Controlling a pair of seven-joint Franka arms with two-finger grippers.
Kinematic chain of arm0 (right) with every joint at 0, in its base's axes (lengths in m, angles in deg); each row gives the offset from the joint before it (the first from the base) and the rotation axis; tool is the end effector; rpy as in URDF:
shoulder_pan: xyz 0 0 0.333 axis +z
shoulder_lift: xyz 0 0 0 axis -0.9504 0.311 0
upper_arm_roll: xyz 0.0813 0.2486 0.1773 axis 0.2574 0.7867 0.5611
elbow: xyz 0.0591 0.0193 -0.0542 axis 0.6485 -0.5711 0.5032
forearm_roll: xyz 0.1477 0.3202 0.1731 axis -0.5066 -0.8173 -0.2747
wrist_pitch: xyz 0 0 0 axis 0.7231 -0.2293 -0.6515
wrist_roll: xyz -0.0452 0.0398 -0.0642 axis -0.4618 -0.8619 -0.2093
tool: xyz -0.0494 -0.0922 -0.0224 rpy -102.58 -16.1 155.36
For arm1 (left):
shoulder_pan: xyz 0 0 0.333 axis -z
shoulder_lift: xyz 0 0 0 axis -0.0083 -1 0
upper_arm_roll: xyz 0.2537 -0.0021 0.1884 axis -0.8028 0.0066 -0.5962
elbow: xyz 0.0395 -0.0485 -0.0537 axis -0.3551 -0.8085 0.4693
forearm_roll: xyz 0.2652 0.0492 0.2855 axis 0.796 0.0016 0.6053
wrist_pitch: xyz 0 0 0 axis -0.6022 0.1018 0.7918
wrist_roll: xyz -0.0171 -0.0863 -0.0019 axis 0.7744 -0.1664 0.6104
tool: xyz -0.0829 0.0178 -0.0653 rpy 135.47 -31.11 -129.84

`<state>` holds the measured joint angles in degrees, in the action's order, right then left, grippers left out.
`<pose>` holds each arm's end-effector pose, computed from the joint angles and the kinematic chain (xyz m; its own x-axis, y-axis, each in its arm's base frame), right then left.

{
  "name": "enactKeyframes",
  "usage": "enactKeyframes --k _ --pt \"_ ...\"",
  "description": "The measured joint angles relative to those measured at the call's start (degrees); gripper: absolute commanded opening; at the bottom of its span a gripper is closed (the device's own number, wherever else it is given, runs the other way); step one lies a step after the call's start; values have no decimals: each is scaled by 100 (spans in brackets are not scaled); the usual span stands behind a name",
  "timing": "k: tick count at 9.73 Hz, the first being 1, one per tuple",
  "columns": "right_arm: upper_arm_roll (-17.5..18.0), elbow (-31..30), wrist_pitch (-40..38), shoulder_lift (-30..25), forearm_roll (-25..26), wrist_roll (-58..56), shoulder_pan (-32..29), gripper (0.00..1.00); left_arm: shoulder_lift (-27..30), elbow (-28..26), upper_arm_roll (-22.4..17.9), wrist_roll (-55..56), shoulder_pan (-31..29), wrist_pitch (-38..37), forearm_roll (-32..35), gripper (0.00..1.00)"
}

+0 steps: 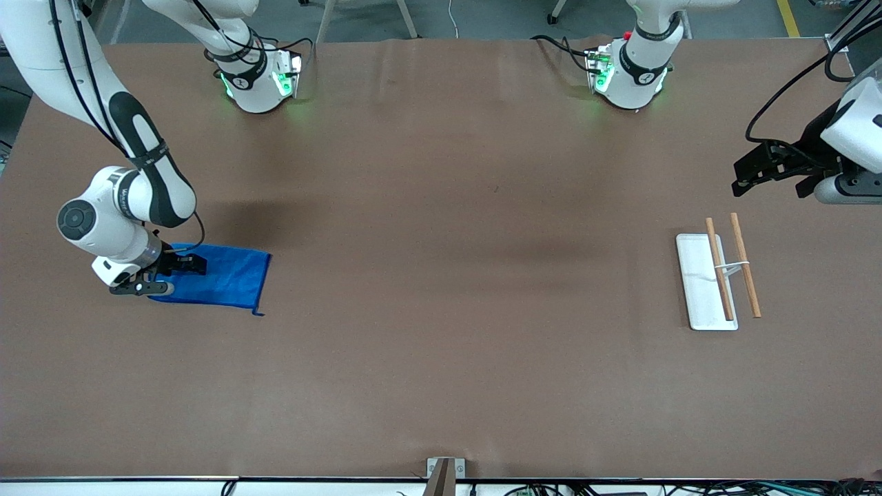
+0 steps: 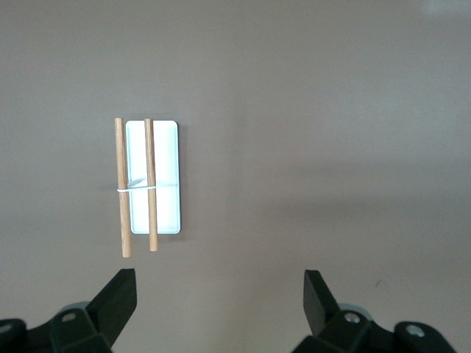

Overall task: Right arm passes towel to left arm to hang
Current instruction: 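Grasp the blue towel edge with the right gripper and lift it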

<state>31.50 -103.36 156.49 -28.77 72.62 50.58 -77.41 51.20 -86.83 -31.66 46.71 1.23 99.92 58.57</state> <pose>0.5431 -0.1126 0.1672 0.9992 0.0322 -0.0245 0.0329 -0.9990 0.0292 0.5643 -0.0589 0.6361 0.9992 -0.0235 0.0325 -0.0244 -0.9993 0.0268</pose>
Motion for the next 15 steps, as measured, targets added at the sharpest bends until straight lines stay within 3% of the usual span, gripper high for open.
enactKeyframes --k 1,2,3,4,7,12,15 --pt "8 5 0 -7 -3 0 0 53 -17 0 1 0 1 13 0 100" --pt "19 13 -5 -38 -3 0 0 38 -25 0 1 0 1 29 0 100" --pt "28 19 -41 -67 -4 0 0 15 -27 0 2 0 4 35 0 100" --pt "34 36 -91 -70 -4 0 0 3 -28 0 4 0 11 36 0 100" --pt "43 443 -938 -78 -6 0 0 1 -30 -2 6 0 25 37 0 100" --pt "55 1922 -2938 -127 -42 7 18 1 -36 -36 76 0 41 17 -2 100" --pt "93 2732 -4076 -324 -577 240 183 1 -36 -50 263 -2 51 -2 -102 100"
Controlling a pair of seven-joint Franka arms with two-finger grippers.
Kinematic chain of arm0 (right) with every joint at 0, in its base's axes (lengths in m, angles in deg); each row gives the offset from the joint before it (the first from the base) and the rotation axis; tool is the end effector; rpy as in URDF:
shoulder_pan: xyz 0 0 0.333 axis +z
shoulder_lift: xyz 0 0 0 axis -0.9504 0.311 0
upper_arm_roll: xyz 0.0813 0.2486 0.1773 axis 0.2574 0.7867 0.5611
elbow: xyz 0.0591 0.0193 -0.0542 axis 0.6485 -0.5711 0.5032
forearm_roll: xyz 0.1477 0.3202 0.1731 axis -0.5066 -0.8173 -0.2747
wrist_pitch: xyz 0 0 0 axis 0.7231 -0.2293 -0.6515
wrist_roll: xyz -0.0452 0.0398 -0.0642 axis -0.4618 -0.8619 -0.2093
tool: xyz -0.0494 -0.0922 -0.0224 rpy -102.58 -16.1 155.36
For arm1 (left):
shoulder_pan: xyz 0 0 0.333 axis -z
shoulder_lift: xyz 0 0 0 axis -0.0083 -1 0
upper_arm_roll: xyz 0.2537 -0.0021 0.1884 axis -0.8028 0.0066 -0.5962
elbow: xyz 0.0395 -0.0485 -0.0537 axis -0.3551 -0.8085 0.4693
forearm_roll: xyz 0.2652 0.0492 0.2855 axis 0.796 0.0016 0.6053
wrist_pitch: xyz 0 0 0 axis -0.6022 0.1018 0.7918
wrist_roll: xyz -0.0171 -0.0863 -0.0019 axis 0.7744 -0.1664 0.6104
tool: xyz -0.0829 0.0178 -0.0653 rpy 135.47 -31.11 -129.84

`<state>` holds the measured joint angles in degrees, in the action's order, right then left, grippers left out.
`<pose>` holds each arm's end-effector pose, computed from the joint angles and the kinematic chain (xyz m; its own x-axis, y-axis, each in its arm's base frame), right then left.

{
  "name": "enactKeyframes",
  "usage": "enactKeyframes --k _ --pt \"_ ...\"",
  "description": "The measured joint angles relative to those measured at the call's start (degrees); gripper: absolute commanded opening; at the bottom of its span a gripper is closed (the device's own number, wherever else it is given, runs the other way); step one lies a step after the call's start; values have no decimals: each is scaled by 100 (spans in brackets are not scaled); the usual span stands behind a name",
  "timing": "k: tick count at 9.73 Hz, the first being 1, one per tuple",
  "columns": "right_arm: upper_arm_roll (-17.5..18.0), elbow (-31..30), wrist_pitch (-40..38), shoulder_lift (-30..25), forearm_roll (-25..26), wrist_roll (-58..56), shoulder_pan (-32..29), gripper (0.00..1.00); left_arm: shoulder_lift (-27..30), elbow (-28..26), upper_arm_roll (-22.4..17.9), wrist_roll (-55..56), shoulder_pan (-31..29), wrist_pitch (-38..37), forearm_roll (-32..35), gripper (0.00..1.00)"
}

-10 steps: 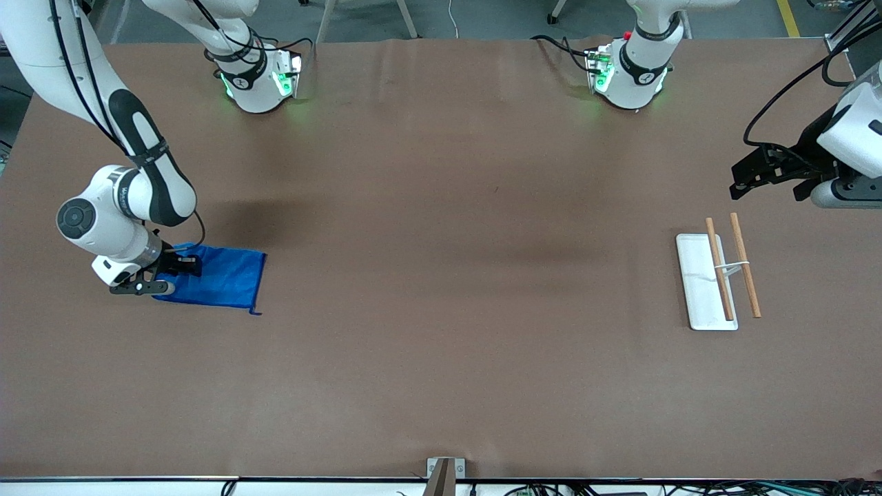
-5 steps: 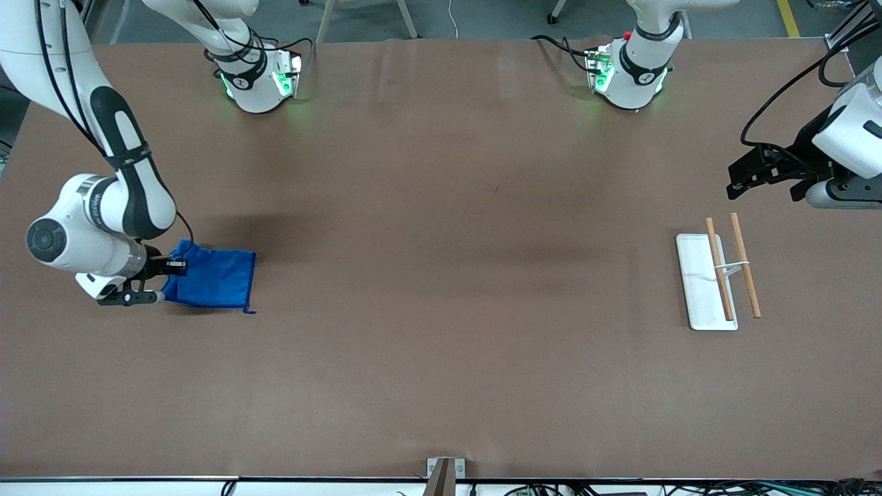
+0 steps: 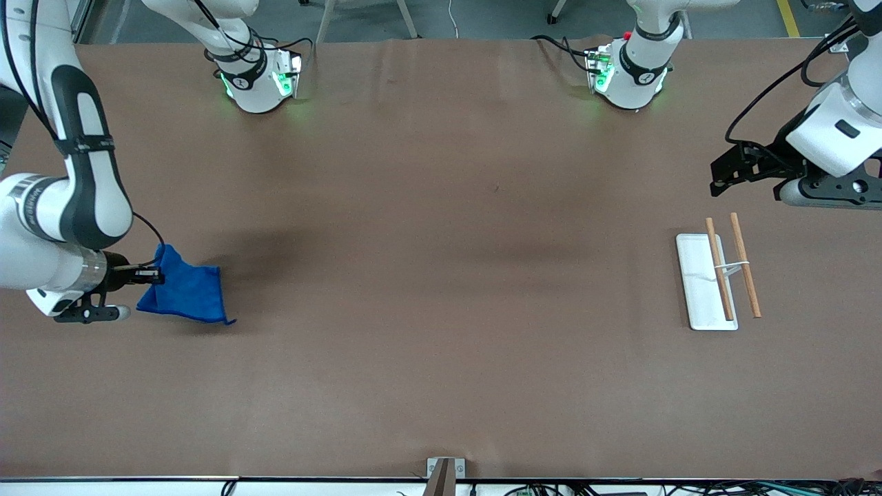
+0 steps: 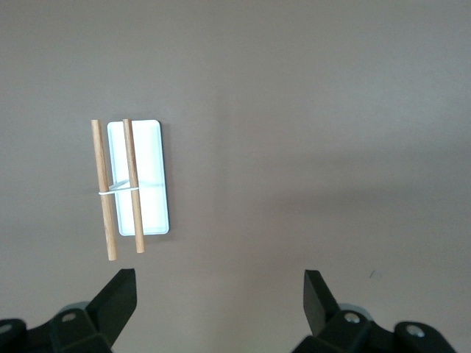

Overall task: Right arm passes towel to left arm to hang
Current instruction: 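Grasp the blue towel edge with the right gripper and lift it, then carry the towel toward the middle while the left gripper reaches toward it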

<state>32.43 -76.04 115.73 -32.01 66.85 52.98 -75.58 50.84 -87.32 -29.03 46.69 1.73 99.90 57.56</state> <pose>0.6332 -0.0832 0.3349 0.9842 0.0095 -0.1769 -0.0105 -0.9936 -0.1120 0.5618 -0.0910 0.6287 0.9968 -0.0784 0.0160 -0.0791 -0.9958 0.0457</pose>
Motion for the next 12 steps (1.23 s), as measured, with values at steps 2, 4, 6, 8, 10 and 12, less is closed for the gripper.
enactKeyframes --k 2,4,6,8,10,12 --pt "199 244 -583 -124 -743 694 163 1 0 -32 71 -1 2 -8 -453 100" --pt "676 316 -673 -131 -1577 1383 219 1 0 -107 85 -13 -1 -9 -889 100" --pt "1262 349 -671 -156 -2614 1868 253 1 0 -282 92 -93 4 -8 -1276 100" --pt "1750 371 -653 -220 -3729 1999 284 1 -3 -626 89 -407 -16 -2 -1950 100" --pt "2148 369 -525 -262 -4555 2027 298 1 -13 -1104 56 -781 -54 -3 -2953 100" --pt "2615 351 -115 -264 -5315 2032 315 1 -44 -1701 28 -1068 -64 0 -3997 100"
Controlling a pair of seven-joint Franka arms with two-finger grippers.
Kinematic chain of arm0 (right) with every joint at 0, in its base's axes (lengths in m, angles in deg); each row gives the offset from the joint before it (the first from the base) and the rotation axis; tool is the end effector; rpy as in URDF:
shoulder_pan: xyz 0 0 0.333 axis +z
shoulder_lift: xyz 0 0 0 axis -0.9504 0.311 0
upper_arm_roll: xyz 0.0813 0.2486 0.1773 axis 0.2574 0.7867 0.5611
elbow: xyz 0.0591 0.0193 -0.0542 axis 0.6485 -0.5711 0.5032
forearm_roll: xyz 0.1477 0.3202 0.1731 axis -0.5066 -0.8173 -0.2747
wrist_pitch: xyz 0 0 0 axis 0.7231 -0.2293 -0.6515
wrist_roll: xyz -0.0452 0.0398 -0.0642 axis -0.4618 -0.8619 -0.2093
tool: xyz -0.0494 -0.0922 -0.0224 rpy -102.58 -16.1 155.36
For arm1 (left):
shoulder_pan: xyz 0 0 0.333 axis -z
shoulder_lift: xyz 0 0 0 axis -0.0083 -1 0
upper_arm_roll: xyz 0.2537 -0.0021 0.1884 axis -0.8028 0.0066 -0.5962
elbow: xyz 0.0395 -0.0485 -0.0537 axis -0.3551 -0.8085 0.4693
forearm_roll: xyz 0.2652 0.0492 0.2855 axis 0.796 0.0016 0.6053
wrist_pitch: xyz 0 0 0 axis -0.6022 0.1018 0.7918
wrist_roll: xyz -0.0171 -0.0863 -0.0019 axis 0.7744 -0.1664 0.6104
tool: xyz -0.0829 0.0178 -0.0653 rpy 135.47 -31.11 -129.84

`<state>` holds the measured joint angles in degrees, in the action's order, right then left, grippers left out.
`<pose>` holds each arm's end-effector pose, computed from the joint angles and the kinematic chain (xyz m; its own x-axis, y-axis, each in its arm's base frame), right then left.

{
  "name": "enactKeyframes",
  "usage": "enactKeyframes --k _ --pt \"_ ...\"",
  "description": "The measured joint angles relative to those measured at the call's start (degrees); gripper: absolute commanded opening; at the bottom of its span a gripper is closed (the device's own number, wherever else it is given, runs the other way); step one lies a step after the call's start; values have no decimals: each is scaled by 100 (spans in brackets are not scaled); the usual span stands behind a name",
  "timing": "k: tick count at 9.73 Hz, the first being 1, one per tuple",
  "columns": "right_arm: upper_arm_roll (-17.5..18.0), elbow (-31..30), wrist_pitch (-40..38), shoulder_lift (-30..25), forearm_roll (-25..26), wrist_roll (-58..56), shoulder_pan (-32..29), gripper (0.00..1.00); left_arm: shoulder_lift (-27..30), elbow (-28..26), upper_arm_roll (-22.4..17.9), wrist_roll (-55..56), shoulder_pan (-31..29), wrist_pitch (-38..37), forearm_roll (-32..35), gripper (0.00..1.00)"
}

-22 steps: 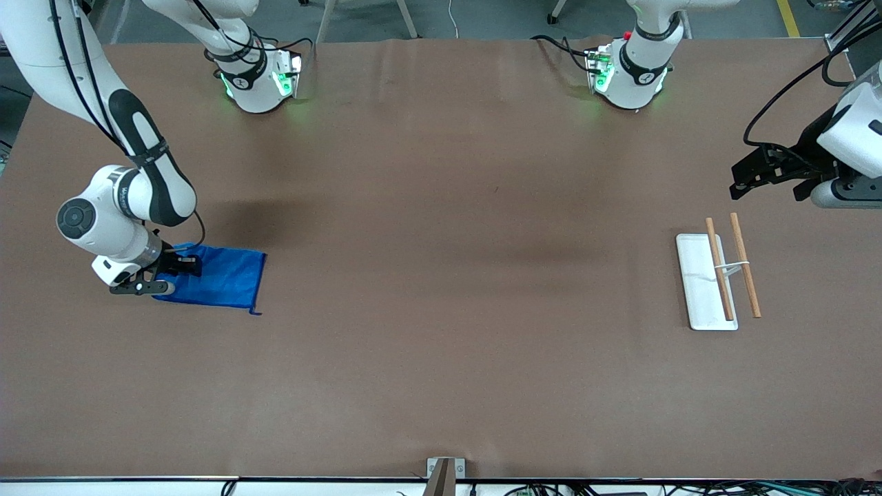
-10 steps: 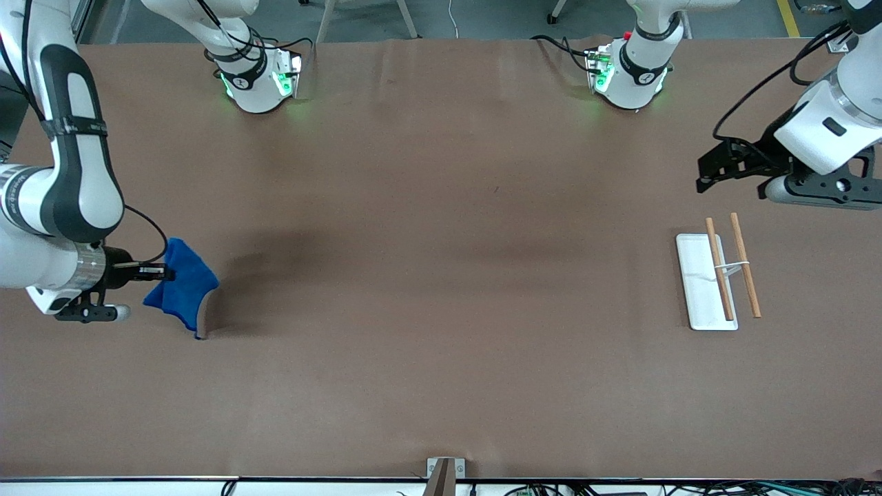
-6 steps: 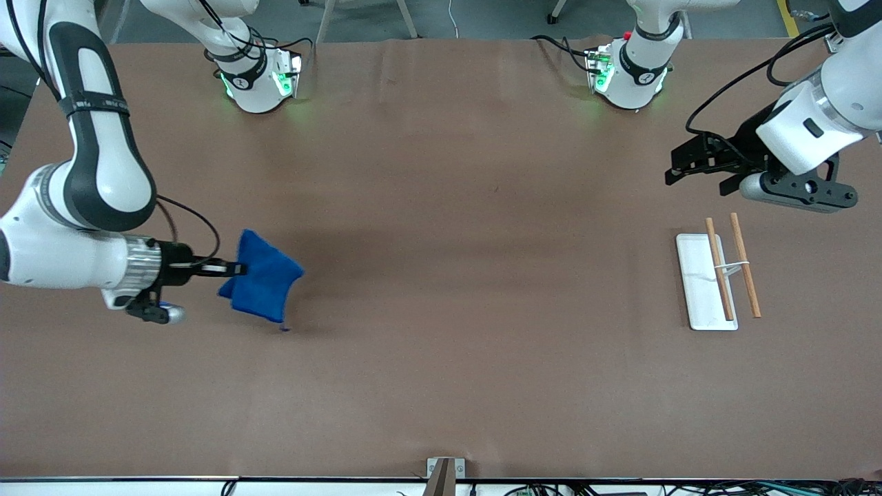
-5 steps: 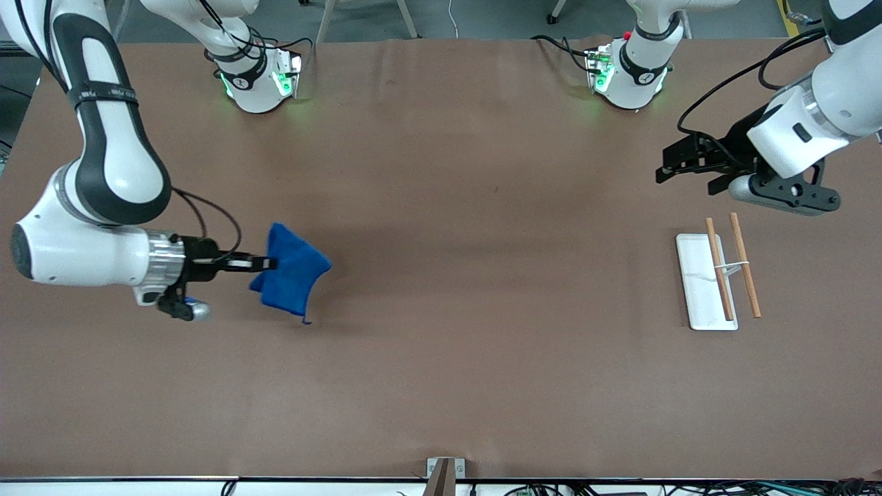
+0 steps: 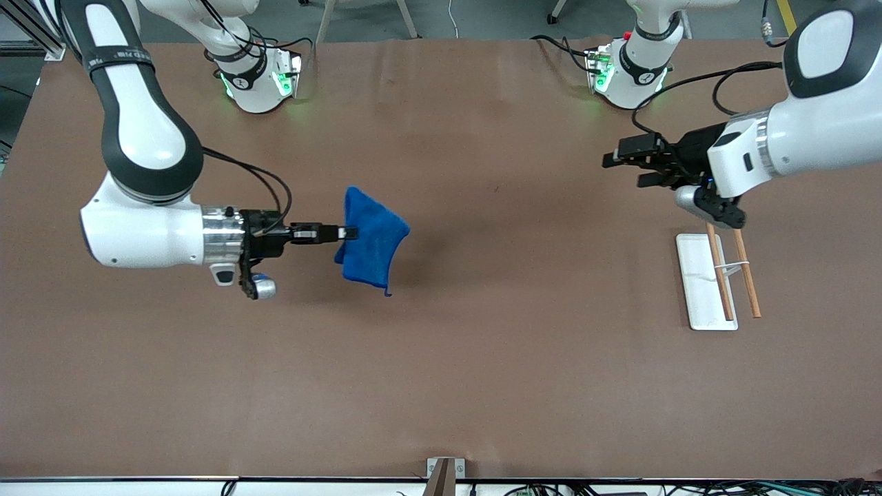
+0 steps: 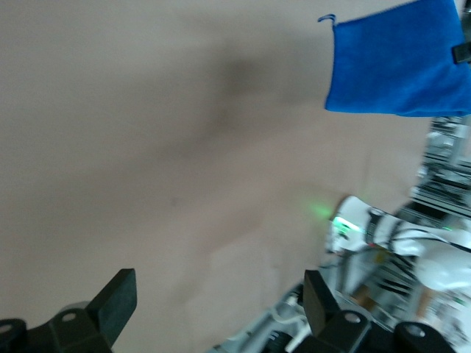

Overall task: Right arm passes towel to left arm to hang
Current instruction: 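Carry the towel toward the middle while the left gripper reaches toward it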

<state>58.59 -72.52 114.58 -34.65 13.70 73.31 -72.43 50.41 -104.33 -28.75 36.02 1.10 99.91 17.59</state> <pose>0.6093 0.2643 0.4447 0.9162 -0.0074 -0.4007 -0.3535 -0.4860 -0.7993 0.5359 -0.1523 0.5140 0.9518 -0.2243 -0.2094 -0.0249 -0.7367 0.6757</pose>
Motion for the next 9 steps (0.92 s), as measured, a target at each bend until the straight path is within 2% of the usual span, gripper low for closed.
enactKeyframes --k 2,4,7,9 --pt "653 -66 725 -1 -814 12 23 2 -141 -512 -50 -202 -5 13 -922 100" --pt "1173 -101 1205 -2 -1501 18 58 2 -445 -682 -51 -632 10 22 -1723 100" --pt "1603 -98 1277 -5 -2442 21 70 2 -678 -1116 -48 -1359 42 98 -2952 100" --pt "1781 -90 1281 -9 -3143 19 70 2 -683 -1622 -35 -2018 44 105 -3880 100"
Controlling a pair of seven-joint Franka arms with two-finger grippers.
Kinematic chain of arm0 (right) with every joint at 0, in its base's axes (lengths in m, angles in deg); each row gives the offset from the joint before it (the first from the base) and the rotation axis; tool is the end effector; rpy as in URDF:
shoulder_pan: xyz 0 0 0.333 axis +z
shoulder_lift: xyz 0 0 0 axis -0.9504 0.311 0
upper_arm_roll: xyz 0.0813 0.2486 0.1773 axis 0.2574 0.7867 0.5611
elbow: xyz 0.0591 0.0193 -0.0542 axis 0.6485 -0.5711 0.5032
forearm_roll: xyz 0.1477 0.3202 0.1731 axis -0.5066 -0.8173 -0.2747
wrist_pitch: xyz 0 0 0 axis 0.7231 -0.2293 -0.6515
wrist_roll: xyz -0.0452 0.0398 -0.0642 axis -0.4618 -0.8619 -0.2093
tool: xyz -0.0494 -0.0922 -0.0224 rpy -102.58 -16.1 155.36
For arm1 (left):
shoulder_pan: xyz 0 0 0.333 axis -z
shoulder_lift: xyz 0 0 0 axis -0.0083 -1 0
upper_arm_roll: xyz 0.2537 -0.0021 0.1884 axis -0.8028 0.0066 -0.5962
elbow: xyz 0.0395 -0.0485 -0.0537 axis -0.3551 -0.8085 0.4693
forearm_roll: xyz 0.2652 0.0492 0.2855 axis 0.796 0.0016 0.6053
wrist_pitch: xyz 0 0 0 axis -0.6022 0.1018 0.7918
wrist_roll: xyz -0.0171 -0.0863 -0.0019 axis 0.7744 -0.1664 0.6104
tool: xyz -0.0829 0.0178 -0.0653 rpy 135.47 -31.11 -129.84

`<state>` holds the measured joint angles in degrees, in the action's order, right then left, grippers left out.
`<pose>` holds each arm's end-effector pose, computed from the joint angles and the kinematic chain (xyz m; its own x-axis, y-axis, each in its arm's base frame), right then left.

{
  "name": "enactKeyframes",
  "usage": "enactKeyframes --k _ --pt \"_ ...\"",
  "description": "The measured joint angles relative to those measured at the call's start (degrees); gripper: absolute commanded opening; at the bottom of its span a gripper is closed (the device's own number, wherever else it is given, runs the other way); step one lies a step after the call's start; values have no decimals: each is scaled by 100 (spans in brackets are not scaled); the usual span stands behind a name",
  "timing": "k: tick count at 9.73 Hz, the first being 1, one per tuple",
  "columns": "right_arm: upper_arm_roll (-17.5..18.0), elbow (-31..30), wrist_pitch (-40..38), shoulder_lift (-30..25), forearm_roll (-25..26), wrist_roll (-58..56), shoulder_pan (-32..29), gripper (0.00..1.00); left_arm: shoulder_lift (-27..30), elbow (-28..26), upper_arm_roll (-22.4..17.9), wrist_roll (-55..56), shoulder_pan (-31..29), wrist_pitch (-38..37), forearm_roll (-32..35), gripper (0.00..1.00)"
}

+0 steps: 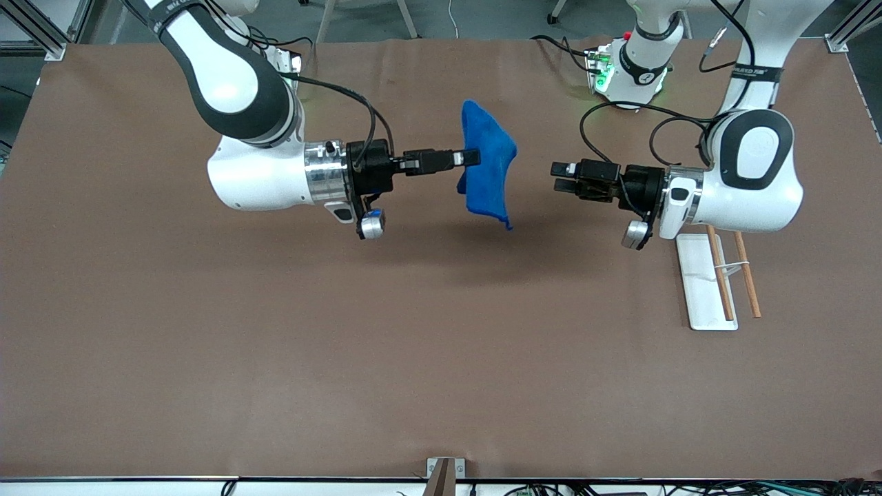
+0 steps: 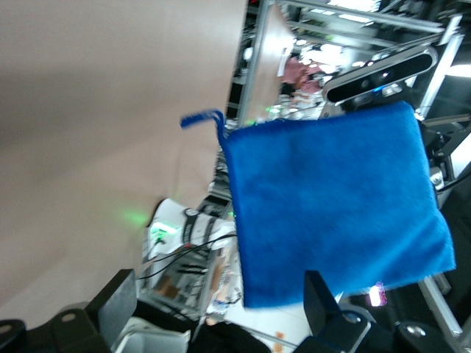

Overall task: Right arm passes towel to left arm to hang
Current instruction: 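Carry the towel toward the middle while the left gripper reaches toward it, then grasp the towel with the left gripper beside the right gripper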

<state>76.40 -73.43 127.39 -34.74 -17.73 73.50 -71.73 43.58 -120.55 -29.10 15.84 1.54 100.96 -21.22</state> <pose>0.5377 0.4149 0.5012 0.8079 0.1107 -0.5789 -0.5770 -0.0514 -0.8151 0.5214 -0.1828 0.3819 0.9532 -0.1995 -0.2271 0.1967 -0.1612 0.9671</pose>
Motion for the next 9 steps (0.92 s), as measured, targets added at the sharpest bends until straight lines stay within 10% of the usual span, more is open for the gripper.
enactKeyframes --k 9 --pt "173 192 749 -3 -597 1 341 1 569 -1711 750 -2200 116 3 -3784 95"
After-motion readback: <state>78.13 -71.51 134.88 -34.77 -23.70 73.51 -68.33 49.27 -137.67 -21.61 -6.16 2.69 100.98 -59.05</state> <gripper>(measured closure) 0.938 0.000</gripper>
